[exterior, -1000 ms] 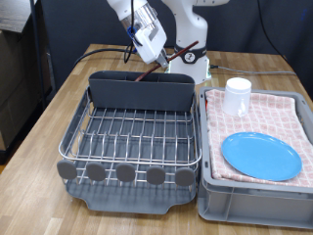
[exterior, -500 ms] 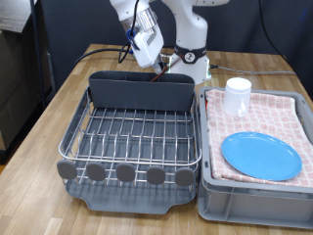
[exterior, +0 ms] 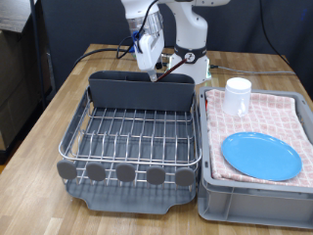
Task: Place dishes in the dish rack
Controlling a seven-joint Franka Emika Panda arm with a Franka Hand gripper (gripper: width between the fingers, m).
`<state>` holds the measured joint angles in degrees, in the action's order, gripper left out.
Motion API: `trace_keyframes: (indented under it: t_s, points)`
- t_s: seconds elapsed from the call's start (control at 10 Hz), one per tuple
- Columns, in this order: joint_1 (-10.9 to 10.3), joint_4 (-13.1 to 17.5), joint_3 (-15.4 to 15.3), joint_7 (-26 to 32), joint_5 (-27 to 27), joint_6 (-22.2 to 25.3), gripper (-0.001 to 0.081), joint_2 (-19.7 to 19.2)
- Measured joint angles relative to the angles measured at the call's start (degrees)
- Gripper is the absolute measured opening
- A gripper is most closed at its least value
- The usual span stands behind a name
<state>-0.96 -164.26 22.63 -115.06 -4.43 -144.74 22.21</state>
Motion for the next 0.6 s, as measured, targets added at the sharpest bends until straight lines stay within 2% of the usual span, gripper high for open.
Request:
trace_keyframes:
  t_s: [0.3, 0.6]
  points:
    - [3.3, 0.5, -7.8, -11.5, 6.5, 0.2, 0.0801, 0.5]
    - [4.4, 2.0, -12.6, -17.6, 9.2, 5.3, 0.0803, 3.8]
